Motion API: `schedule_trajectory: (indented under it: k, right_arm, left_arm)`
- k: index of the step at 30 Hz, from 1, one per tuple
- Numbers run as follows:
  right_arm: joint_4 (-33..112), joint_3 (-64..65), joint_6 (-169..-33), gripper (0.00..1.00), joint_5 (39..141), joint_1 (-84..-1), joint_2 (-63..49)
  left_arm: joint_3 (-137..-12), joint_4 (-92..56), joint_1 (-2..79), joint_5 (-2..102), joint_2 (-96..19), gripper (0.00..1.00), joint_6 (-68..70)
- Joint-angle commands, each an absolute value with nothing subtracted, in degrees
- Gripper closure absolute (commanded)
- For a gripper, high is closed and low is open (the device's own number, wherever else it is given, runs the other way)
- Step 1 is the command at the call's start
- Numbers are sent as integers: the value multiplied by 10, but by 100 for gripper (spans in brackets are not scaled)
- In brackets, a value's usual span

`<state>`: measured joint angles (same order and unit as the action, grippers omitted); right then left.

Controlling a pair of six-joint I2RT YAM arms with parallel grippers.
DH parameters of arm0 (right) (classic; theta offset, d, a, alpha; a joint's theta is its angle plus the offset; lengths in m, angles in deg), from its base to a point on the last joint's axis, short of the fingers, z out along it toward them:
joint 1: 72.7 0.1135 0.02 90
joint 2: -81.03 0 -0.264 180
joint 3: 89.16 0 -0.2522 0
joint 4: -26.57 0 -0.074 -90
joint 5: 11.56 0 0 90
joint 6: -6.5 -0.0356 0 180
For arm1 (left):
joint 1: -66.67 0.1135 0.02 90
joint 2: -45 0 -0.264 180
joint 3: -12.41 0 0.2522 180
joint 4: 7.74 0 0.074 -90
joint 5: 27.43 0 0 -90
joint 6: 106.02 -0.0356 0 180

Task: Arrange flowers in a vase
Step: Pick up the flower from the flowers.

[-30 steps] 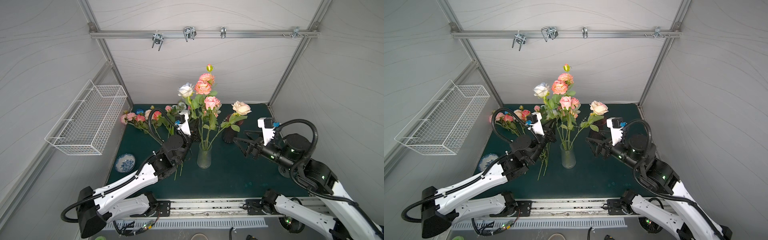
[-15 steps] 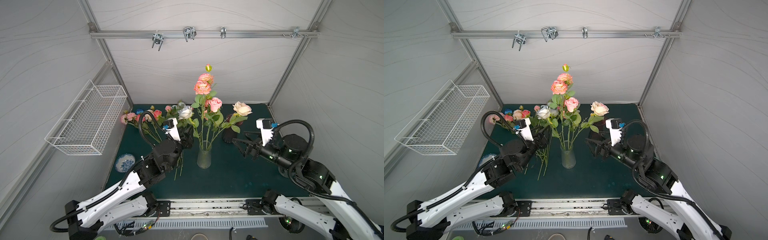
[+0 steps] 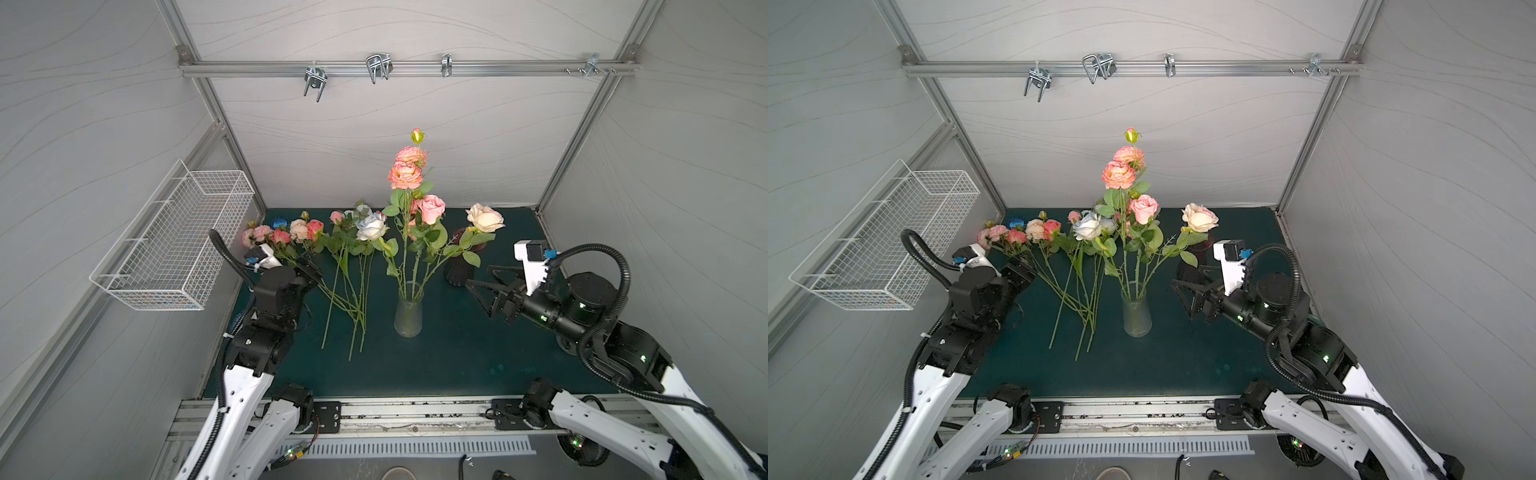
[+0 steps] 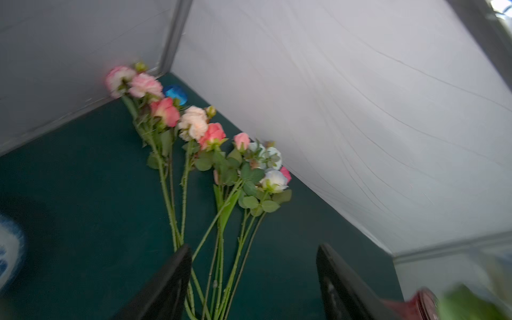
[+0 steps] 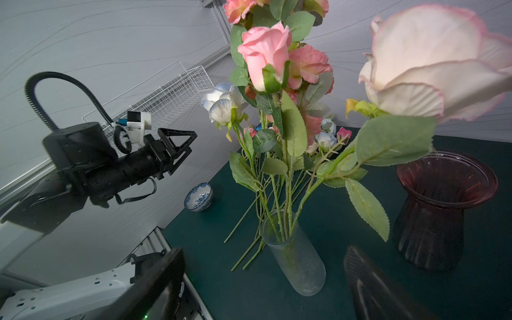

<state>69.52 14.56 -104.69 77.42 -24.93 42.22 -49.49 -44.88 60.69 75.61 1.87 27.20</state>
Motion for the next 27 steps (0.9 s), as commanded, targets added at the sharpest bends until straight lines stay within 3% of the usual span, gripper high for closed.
schedule_trajectory:
  k: [1,6,12,18,27]
  right_arm:
    - [694,149,-1048,9,775,-251,431]
    - [701,146,-1048,9,775,-251,435]
    - [702,150,-1046,9,774,-252,437]
    - [699,152,-1047,9,777,-251,433]
    - [710,150,-1048,9,770,-252,450]
  left_arm:
    - [-484,-459,687,535,-81,27,354]
    - [-547,-465,689,523,-267,28,307]
    - [-601,-495,660,584,-401,27,252]
    - [-655,-515,609,675,-487,28,208]
    - [-721,-578,580,773,-605,42,168]
